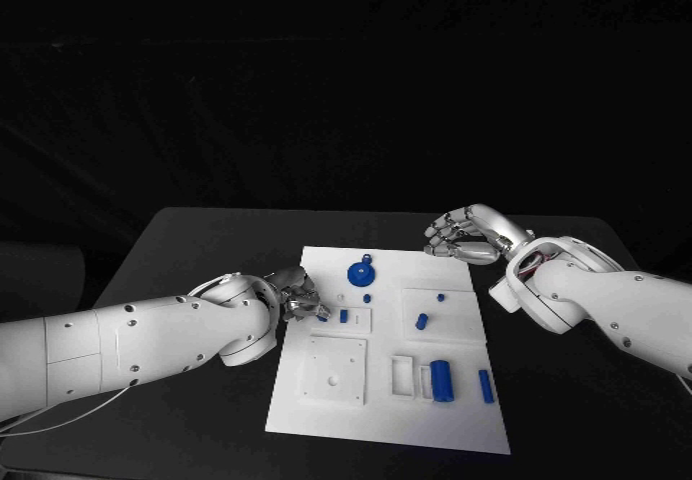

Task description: Assemble the parts on the task board

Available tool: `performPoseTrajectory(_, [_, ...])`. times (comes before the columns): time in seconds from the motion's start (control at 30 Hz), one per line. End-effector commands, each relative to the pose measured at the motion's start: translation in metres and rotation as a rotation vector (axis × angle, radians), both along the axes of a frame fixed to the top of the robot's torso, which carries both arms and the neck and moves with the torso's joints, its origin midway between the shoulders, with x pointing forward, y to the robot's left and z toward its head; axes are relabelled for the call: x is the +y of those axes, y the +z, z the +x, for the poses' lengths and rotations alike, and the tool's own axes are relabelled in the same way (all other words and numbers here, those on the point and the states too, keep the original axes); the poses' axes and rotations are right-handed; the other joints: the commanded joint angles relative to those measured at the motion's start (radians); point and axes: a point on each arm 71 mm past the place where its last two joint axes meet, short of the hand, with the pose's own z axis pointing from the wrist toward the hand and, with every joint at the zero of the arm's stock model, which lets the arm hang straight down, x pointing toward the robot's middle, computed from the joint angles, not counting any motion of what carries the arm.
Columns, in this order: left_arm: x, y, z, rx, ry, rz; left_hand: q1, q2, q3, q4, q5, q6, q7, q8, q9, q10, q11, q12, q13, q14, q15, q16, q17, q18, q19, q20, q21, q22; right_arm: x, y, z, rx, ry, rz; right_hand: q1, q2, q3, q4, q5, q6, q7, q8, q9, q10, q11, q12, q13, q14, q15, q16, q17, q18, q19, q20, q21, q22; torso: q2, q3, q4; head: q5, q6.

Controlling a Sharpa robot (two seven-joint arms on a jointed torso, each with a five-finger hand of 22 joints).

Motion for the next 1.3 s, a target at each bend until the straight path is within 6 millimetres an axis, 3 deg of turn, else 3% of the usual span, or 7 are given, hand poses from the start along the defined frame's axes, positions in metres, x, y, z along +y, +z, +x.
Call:
performPoseTrajectory(0.03, [-0.0037,-0.0075,-0.0049,0.049,-0.028,0.017,0.002,0.016,0.007,0.006,-0.014,0.152,-0.076,0.007,0.075,-0.009,-0.013,0.006,0.002,0.015,-0.02,0.006,0.002,0.021,0.007,-0.134,0.006,0.019,0.0015,0.0,-0.0006,-0.001,0.015,0.0,0.004,-0.002,-0.003,0.0,0.006,-0.006,0.0,0.003,-0.002,0.006,-0.002,-0.005,-0.001,0.006,0.004,-0.005,-0.001,-0.007,-0.004,0.002,-0.005,0.001,0.0,0.0,0.0,0.001,0.001])
performPoseTrajectory(0.5, [-0.0063,-0.0076,-0.005,0.053,-0.031,0.007,-0.014,0.01,0.006,0.031,-0.043,0.151,-0.077,0.013,0.079,-0.013,-0.012,0.015,0.002,0.012,-0.023,0.009,0.002,0.023,0.006,-0.134,0.008,0.018,0.0016,0.0,-0.0005,-0.001,0.015,0.0,0.003,-0.002,-0.004,0.002,0.007,-0.006,0.0,0.003,-0.002,0.007,-0.002,-0.006,-0.001,0.006,0.004,-0.005,-0.002,-0.007,-0.004,0.002,-0.006,0.002,0.0,0.001,-0.0008,0.001,0.002])
performPoseTrajectory(0.53, [-0.0064,-0.0077,-0.005,0.055,-0.031,0.006,-0.014,0.009,0.007,0.033,-0.049,0.151,-0.077,0.014,0.079,-0.013,-0.012,0.015,0.002,0.012,-0.023,0.009,0.002,0.024,0.005,-0.134,0.009,0.018,0.0015,0.0,-0.0005,-0.001,0.015,0.0,0.003,-0.002,-0.004,0.002,0.007,-0.006,0.0,0.003,-0.002,0.007,-0.002,-0.006,-0.001,0.006,0.004,-0.005,-0.002,-0.007,-0.004,0.002,-0.006,0.002,0.0,0.001,-0.0009,0.001,0.002])
performPoseTrajectory(0.63, [-0.0066,-0.0078,-0.0051,0.057,-0.032,0.003,-0.023,-0.005,0.006,0.057,-0.114,0.149,-0.077,0.017,0.08,-0.015,-0.013,0.019,0.0,0.011,-0.025,0.01,0.001,0.026,0.004,-0.134,0.01,0.017,0.0014,0.0,-0.0005,-0.001,0.015,0.0,0.003,-0.003,-0.004,0.002,0.007,-0.006,0.0,0.003,-0.002,0.007,-0.002,-0.007,-0.001,0.006,0.004,-0.005,-0.002,-0.007,-0.004,0.002,-0.006,0.002,0.0,0.0008,-0.0009,0.001,0.002])
performPoseTrajectory(0.83, [-0.0064,-0.0079,-0.0049,0.058,-0.031,0.002,-0.048,-0.034,0.005,0.103,-0.152,0.147,-0.078,0.02,0.08,-0.017,-0.013,0.023,-0.004,0.01,-0.026,0.012,0.001,0.027,0.003,-0.133,0.01,0.016,0.0015,0.0,-0.0005,-0.001,0.015,0.001,0.002,-0.003,-0.005,0.003,0.008,-0.006,0.0,0.003,-0.002,0.008,-0.002,-0.007,-0.001,0.007,0.004,-0.006,-0.002,-0.007,-0.004,0.002,-0.006,0.002,0.0,0.0005,-0.0005,0.001,0.002])
performPoseTrajectory(1.3, [-0.0061,-0.0078,-0.0045,0.055,-0.029,0.0,-0.063,-0.047,0.007,0.133,-0.166,0.147,-0.078,0.022,0.081,-0.017,-0.014,0.027,-0.005,0.01,-0.027,0.014,0.0,0.03,0.002,-0.133,0.012,0.016,0.0017,0.0,-0.0004,-0.001,0.016,0.001,0.001,-0.003,-0.005,0.005,0.013,-0.006,0.0,0.004,-0.003,0.009,-0.002,-0.01,-0.001,0.007,0.004,-0.006,-0.002,-0.006,-0.004,0.002,-0.007,0.003,0.0,0.0003,-0.0002,0.001,0.001])
